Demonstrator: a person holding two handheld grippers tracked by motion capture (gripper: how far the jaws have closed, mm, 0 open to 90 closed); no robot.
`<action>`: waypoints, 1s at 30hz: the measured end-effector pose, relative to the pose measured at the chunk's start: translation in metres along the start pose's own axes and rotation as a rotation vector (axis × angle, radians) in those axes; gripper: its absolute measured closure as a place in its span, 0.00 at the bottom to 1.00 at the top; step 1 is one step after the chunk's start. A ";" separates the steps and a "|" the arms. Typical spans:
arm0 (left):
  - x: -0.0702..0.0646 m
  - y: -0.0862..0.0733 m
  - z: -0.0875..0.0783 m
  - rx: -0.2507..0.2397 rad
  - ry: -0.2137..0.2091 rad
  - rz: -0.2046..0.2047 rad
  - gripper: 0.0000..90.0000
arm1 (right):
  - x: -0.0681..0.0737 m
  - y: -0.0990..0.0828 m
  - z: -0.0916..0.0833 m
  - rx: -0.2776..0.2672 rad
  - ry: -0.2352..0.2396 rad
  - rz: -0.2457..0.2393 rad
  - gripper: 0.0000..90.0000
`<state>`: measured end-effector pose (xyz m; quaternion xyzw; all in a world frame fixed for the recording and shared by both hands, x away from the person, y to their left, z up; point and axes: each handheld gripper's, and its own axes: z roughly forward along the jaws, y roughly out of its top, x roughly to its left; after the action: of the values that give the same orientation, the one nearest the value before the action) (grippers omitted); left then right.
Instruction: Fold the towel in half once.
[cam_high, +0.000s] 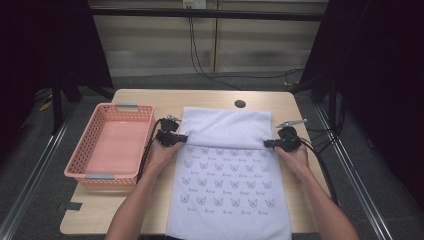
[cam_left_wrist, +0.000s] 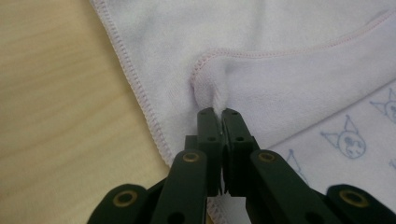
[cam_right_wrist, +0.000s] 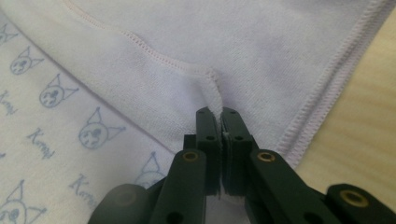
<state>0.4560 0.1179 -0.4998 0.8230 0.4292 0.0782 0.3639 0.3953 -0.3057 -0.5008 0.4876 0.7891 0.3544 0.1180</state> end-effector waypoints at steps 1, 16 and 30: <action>0.001 0.001 0.002 -0.012 -0.009 -0.028 0.97 | -0.004 0.004 0.004 -0.007 -0.018 0.010 0.98; -0.012 0.022 -0.024 -0.104 -0.071 0.006 0.97 | -0.016 0.034 -0.019 -0.142 0.001 0.058 0.98; -0.044 0.028 -0.135 -0.318 -0.170 0.101 0.97 | 0.009 0.046 -0.123 -0.329 0.063 -0.046 0.98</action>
<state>0.3876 0.1458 -0.3757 0.7793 0.3371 0.0934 0.5199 0.3569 -0.3400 -0.3791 0.4320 0.7348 0.4911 0.1797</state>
